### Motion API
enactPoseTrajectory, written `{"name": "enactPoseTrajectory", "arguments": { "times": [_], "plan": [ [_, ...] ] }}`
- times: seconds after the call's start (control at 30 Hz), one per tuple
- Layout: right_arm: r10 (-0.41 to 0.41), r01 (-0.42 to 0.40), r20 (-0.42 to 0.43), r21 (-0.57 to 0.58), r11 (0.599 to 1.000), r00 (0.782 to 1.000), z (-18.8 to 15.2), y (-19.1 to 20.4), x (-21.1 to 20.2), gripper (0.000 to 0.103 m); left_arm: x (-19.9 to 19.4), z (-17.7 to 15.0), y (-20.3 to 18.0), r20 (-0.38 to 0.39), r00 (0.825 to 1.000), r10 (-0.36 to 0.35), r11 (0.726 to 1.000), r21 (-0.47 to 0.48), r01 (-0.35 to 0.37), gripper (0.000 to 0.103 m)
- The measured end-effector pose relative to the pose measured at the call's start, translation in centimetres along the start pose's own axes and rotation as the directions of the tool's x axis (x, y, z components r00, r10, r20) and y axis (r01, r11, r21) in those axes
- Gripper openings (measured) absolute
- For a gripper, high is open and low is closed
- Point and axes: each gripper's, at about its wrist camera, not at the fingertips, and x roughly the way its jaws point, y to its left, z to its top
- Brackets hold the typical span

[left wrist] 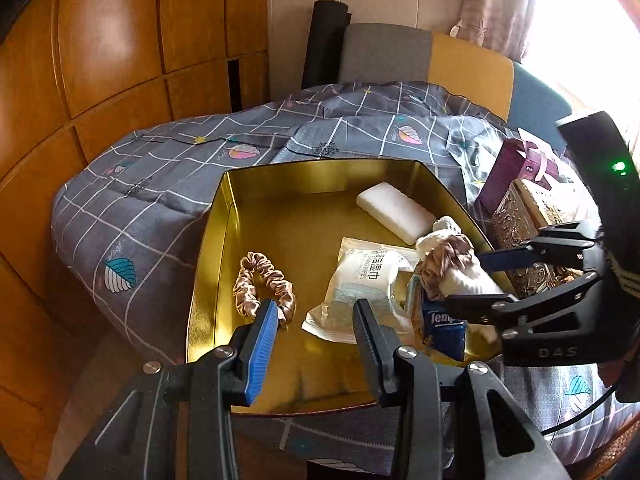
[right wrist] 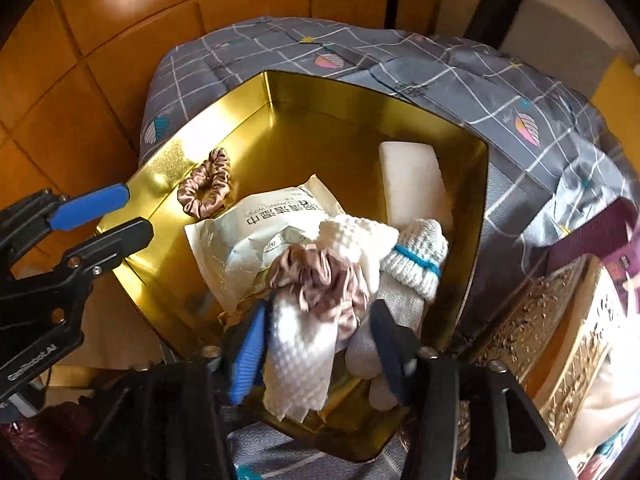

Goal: Organize soft objects
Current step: 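Lower the white mesh scrunchie into the gold tray and open the right tool, then move both tools back over the plush toys on the bed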

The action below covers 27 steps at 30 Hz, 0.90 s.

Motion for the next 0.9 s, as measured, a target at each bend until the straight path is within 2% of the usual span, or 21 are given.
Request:
{"name": "enactPoseTrajectory", "arguments": {
  "times": [0.1, 0.53, 0.9],
  "plan": [
    [-0.031, 0.031, 0.033, 0.009, 0.999, 0.999, -0.3, -0.1, -1.2, 0.067, -0.3, 0.2, 0.0, 0.009, 1.000, 0.000, 1.000, -0.004, 0.000, 0.039],
    [-0.124, 0.118, 0.177, 0.046, 0.992, 0.976, -2.6, -0.8, -6.5, 0.067, -1.8, 0.9, -1.2, 0.054, 0.999, 0.006, 0.999, 0.039, -0.008, 0.039],
    [-0.191, 0.153, 0.269, 0.159, 0.975, 0.944, -5.7, -4.0, -11.6, 0.067, -2.4, 1.1, -2.9, 0.061, 0.998, -0.008, 0.996, 0.084, 0.003, 0.039]
  ]
}}
